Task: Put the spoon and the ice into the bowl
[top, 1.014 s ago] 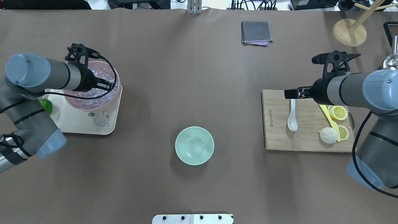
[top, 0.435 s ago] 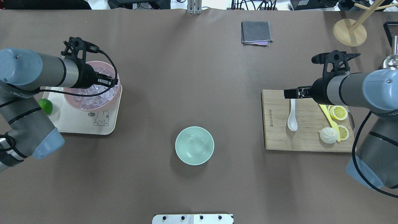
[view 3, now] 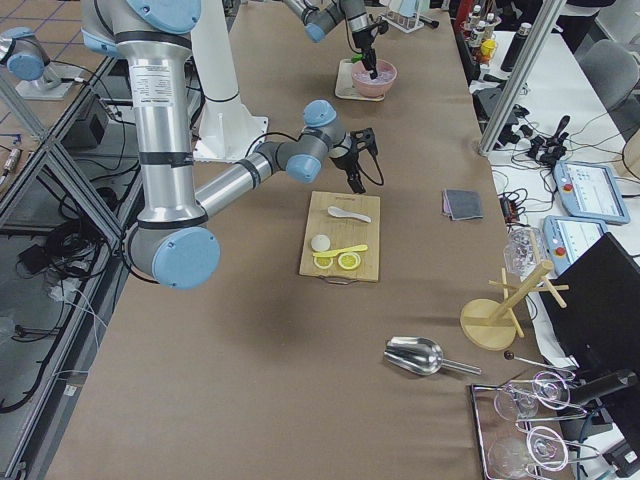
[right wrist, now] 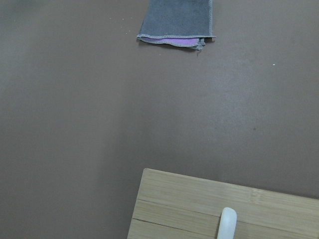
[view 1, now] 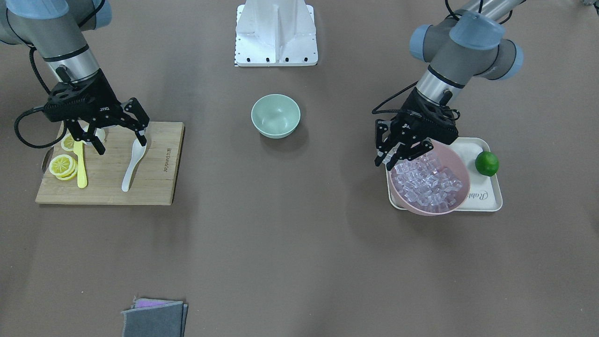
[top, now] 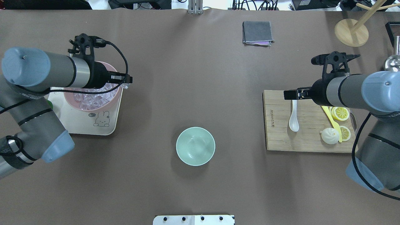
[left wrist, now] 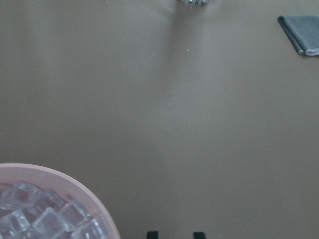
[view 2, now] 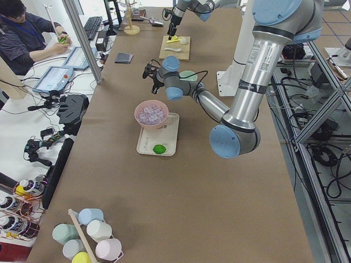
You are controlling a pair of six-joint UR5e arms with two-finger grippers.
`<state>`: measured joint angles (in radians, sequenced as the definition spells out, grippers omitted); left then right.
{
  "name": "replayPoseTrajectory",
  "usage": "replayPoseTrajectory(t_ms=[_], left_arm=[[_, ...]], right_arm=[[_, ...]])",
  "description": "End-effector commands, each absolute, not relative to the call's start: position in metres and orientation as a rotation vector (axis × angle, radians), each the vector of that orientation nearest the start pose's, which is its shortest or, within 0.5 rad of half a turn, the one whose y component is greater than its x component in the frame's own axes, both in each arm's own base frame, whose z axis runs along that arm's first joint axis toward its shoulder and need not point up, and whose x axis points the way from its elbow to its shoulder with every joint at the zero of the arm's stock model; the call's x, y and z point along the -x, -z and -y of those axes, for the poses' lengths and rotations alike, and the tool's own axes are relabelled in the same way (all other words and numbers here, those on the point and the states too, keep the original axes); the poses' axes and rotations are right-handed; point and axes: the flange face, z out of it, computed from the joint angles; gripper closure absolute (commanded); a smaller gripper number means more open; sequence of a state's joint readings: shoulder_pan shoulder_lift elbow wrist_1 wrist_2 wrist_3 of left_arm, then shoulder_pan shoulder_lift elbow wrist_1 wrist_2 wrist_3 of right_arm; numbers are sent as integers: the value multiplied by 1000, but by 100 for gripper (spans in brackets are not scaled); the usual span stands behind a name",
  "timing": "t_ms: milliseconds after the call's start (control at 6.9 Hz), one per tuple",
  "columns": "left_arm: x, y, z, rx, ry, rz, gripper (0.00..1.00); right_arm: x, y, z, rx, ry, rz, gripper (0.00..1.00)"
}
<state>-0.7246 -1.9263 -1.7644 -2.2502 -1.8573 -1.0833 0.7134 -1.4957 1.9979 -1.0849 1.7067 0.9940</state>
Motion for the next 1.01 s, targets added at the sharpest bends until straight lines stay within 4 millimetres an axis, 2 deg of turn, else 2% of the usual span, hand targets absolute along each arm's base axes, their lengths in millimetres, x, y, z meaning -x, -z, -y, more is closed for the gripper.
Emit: replayPoseTrajectory(t_ms=[0, 145, 290, 435, 725, 870], left_arm=[[-451, -264, 431, -412, 113, -1220, 100], [-492, -242, 393, -410, 152, -1272, 100], [-522, -222, 356, -417, 174, -1310, 100], [-545, -206, 326, -417, 191, -1337, 100], [-576, -213, 281, -434, 190, -1317, 100], [-585, -218, 272, -450, 195, -1301, 100]], right_arm=[[320, -380, 425, -493, -98, 833, 0], [323, -390, 430, -489, -107, 806, 0], [325, -400, 435, -478, -122, 731, 0], [331, -395, 442, -474, -127, 692, 0], [340, -404, 452, -476, -136, 660, 0], [339, -405, 453, -485, -141, 648, 0]])
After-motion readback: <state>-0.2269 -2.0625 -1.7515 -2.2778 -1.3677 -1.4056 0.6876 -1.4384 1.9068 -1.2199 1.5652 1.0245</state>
